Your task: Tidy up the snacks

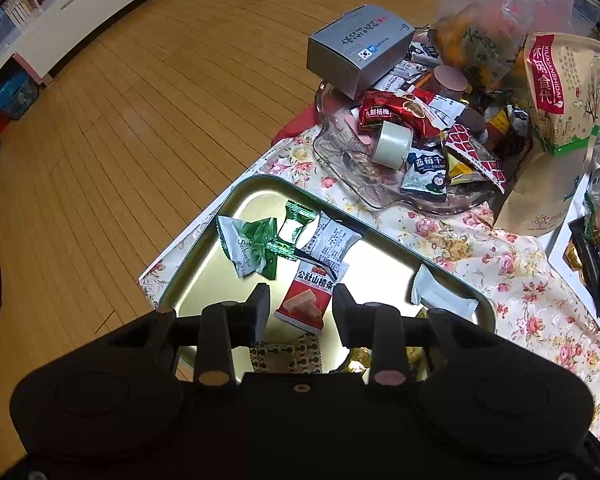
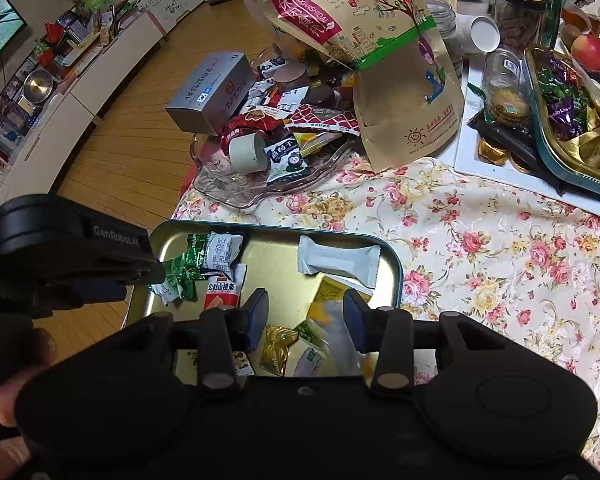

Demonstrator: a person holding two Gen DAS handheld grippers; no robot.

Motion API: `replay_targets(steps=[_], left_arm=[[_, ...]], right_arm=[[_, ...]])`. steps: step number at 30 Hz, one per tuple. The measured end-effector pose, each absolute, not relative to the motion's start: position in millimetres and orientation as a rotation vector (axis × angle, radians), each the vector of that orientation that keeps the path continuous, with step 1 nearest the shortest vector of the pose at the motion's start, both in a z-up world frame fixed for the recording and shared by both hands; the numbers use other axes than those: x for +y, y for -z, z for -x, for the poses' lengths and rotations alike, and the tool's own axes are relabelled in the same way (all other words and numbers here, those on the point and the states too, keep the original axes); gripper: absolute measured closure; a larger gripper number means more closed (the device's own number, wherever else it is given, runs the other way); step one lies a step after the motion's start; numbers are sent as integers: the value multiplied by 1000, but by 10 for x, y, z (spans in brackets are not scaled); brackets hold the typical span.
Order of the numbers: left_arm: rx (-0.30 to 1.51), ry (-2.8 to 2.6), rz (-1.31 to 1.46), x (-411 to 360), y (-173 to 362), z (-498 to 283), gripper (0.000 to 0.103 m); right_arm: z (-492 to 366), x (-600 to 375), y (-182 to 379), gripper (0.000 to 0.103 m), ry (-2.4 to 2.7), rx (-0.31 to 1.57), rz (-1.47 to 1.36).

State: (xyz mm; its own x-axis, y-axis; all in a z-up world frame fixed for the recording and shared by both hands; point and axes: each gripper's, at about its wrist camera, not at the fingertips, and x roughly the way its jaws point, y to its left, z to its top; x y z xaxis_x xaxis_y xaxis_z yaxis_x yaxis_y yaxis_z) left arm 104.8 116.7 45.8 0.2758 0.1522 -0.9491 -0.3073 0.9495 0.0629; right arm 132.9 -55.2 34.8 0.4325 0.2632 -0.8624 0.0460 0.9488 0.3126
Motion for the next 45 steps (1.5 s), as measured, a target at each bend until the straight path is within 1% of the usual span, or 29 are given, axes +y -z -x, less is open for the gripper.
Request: replay_targets(steps=[11, 21, 45], left_arm=[[1274, -298, 129, 1158, -424, -1049, 60], [1360, -247, 82, 1098, -264, -1056, 60], [1403, -201, 66, 1044, -188, -1082, 60]], right_arm=[[-1359, -575, -248, 59, -86, 1177, -283], [-1377, -640, -93, 59, -22, 1287, -260], [-1449, -641, -27, 59, 9, 1317, -259]])
